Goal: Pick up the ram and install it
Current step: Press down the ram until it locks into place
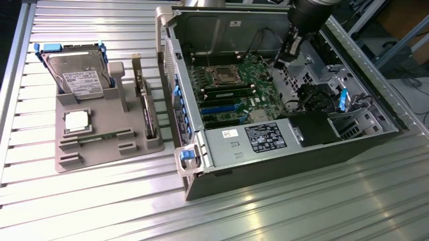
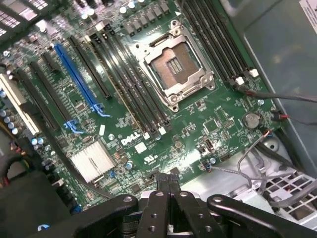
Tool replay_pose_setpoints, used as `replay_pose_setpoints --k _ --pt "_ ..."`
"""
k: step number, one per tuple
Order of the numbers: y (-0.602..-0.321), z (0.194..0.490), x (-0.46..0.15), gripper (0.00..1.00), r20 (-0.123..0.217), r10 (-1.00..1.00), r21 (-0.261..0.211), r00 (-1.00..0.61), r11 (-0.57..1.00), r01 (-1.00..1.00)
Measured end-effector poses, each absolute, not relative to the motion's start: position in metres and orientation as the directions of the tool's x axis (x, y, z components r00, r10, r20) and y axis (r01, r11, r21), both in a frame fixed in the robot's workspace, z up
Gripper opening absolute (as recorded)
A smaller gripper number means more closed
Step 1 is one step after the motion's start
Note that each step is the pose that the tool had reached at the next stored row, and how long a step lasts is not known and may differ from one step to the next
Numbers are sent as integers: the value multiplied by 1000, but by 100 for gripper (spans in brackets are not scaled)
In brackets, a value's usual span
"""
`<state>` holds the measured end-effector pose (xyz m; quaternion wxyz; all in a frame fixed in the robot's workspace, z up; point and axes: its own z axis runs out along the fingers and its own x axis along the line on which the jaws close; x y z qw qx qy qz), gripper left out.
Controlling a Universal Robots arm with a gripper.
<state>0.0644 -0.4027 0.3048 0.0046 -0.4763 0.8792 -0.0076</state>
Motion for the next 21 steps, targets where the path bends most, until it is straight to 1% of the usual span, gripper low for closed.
replay_pose_setpoints --k 7,13,15,21 --pt "-403 301 64 10 6 -719 -23 -695 695 -719" --pt "-403 301 64 10 7 -613 -24 -790 790 -613" --pt "-403 300 64 10 6 -522 -24 -853 852 -522" --pt "-403 300 64 10 7 -348 -24 -937 937 -348"
